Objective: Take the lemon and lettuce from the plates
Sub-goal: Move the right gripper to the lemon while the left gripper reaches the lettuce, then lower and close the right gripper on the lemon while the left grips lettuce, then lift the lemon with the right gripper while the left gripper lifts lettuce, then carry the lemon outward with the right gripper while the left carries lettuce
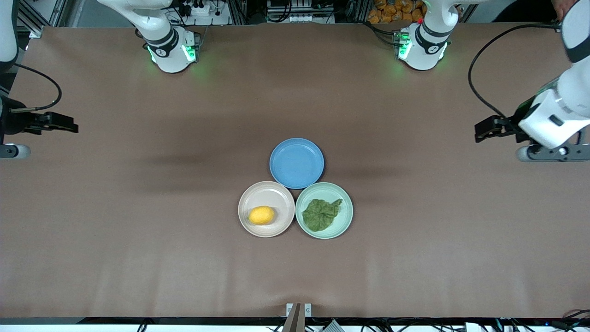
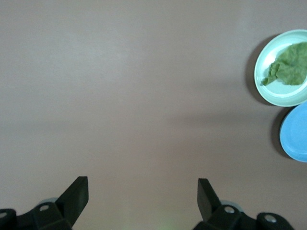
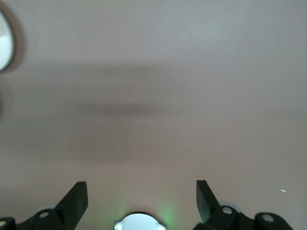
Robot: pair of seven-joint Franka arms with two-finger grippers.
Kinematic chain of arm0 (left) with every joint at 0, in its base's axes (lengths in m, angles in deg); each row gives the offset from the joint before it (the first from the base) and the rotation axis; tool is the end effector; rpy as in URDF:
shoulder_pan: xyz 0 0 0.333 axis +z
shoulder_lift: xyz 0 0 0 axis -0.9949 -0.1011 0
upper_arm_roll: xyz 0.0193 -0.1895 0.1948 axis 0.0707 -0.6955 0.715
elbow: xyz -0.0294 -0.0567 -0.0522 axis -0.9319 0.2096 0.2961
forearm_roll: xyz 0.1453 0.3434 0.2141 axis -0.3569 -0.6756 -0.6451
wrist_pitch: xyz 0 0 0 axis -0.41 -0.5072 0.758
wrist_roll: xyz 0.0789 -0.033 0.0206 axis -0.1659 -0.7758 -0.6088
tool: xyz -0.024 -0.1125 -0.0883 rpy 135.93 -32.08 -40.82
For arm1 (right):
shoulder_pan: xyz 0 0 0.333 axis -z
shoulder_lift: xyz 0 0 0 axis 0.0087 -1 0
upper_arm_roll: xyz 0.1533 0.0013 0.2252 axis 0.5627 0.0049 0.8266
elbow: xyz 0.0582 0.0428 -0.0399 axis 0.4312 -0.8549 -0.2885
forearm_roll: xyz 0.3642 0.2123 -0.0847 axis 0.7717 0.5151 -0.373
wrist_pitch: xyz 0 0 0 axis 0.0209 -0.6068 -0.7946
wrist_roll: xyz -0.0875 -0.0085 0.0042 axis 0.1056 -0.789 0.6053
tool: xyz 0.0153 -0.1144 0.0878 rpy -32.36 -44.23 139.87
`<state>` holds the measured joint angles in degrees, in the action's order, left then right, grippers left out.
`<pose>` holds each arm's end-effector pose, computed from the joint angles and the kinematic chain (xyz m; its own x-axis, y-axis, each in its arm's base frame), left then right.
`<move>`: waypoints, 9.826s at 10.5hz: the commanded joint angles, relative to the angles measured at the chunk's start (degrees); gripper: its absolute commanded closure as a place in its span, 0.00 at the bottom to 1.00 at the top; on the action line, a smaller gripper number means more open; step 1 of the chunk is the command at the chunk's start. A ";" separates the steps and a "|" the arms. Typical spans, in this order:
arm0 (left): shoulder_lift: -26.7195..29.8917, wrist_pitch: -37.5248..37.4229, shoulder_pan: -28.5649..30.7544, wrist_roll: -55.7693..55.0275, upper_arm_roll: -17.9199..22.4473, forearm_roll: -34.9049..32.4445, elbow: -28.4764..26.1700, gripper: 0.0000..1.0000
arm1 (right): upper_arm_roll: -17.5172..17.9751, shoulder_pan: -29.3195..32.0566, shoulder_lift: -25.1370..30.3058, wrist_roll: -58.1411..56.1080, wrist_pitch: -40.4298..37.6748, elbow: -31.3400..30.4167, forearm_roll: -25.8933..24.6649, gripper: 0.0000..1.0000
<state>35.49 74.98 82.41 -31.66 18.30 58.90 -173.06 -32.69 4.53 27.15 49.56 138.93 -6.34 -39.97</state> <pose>0.6171 -0.0858 0.4988 0.9954 -0.0295 -0.0912 -0.0307 -0.9995 -0.0116 0.5922 -0.0581 0.4689 0.9714 0.0447 -0.2330 0.0353 -0.9984 -0.0441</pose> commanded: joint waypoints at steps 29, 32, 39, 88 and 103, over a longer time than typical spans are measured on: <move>-37.27 46.75 -24.14 -4.11 -0.54 4.60 1.31 0.00 | 0.00 -33.82 -41.24 54.69 61.79 10.82 -0.39 0.00; -39.64 50.70 -24.41 -4.29 -0.54 4.60 1.40 0.00 | 0.00 -34.97 -42.73 59.70 61.97 10.82 -0.48 0.00; -42.20 58.97 -25.29 -7.63 -0.54 4.69 1.49 0.00 | 0.00 -35.58 -44.31 61.83 62.06 10.47 -0.48 0.00; -31.65 5.19 -4.02 3.98 3.41 -1.89 4.48 1.00 | -5.80 -6.50 -17.16 -1.62 61.53 -27.58 2.42 1.00; -32.36 5.19 -2.08 3.98 3.41 -4.45 5.44 0.00 | -3.78 -6.32 -13.02 -17.45 74.36 -35.41 -3.58 1.00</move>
<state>2.46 80.65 80.22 -28.25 22.09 56.08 -168.20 -37.46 -2.45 12.65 32.49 212.84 -39.96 -47.85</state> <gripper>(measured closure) 0.009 0.145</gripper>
